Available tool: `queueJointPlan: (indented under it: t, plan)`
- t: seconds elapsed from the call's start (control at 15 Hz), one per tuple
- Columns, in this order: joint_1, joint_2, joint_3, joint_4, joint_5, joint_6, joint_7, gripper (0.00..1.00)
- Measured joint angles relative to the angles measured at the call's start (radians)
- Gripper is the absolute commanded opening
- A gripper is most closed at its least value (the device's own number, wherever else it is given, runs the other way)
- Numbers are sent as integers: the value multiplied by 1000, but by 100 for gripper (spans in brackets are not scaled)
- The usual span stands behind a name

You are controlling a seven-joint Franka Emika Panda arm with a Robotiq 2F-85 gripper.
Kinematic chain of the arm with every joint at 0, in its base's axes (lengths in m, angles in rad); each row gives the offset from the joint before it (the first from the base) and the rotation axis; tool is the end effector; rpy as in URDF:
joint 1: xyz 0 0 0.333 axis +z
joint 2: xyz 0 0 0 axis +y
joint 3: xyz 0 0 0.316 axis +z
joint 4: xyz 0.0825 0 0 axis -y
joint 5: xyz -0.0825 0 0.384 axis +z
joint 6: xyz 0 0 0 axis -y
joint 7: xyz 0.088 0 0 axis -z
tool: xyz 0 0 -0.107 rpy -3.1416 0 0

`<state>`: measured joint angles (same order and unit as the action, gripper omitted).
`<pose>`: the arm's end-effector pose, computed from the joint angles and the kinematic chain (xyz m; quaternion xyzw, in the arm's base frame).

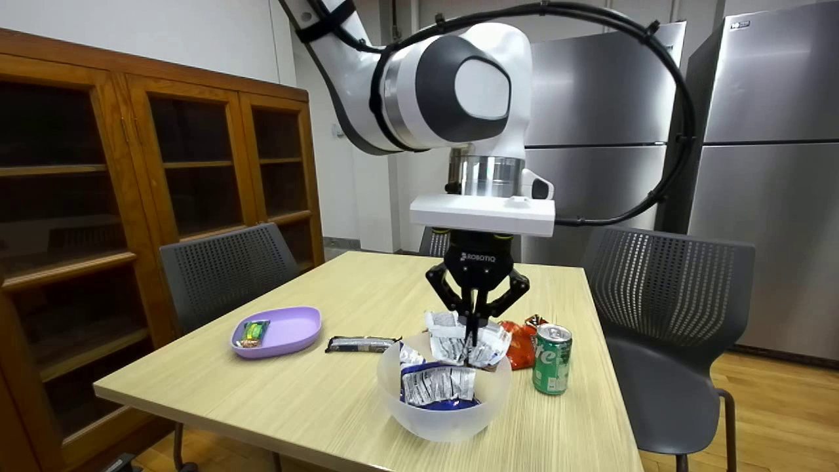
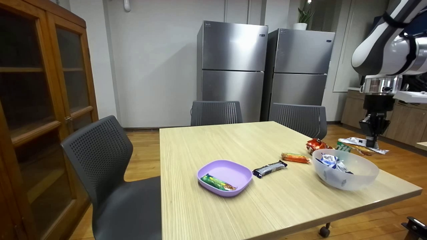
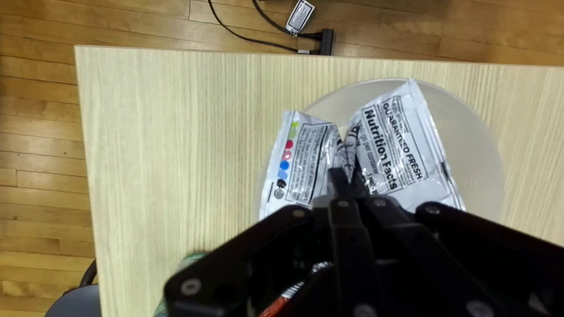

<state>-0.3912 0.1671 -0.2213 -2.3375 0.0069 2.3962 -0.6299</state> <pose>0.4124 -0.2912 0.2574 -0.9985 -0.0066 0.0517 0.0172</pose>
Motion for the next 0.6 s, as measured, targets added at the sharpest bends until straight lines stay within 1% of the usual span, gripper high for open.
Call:
queueJointPlan:
  t: [0.27, 0.6]
  plan:
    - [40, 0, 0, -38, -3, 1, 40, 0]
    - [65, 7, 0, -57, -7, 1, 87, 0]
